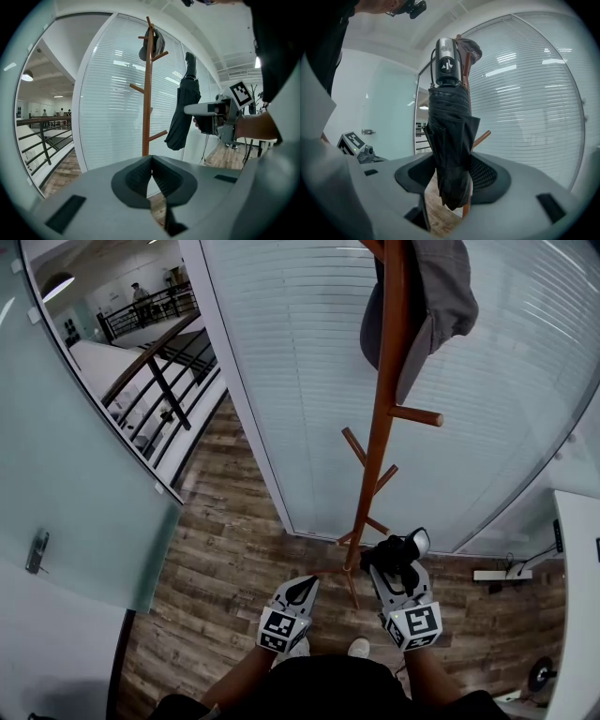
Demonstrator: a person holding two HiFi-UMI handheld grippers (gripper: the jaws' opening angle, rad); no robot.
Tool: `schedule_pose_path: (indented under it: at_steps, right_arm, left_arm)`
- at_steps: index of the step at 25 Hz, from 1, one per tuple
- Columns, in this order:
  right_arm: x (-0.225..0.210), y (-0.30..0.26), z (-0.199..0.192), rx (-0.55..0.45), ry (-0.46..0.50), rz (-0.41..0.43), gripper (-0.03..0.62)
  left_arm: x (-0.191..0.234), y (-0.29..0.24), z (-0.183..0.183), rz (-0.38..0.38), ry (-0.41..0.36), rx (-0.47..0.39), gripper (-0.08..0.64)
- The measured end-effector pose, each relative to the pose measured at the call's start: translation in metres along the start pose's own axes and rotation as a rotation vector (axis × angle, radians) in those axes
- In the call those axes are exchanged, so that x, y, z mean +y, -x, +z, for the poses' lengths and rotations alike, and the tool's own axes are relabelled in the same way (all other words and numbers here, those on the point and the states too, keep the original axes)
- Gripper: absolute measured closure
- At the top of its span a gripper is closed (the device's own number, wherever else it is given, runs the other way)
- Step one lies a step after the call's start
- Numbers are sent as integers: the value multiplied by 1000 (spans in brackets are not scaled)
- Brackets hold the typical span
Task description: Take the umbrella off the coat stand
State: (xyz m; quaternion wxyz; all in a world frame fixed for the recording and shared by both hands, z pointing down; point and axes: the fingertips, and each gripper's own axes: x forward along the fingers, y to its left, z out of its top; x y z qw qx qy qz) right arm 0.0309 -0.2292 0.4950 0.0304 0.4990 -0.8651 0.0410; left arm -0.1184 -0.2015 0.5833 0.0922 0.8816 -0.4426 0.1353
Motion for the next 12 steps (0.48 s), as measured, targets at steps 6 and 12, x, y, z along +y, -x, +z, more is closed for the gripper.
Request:
schedule_pose_path:
  at_steps: [6,12]
  right_arm:
    - [2,-1,4,-14,7,13,364]
    - [6,-3,8,-19,14,26,364]
  left_arm:
    - [-2,0,-1,5,5,-4,548]
    - [-4,4,16,-3,-6,-34,548]
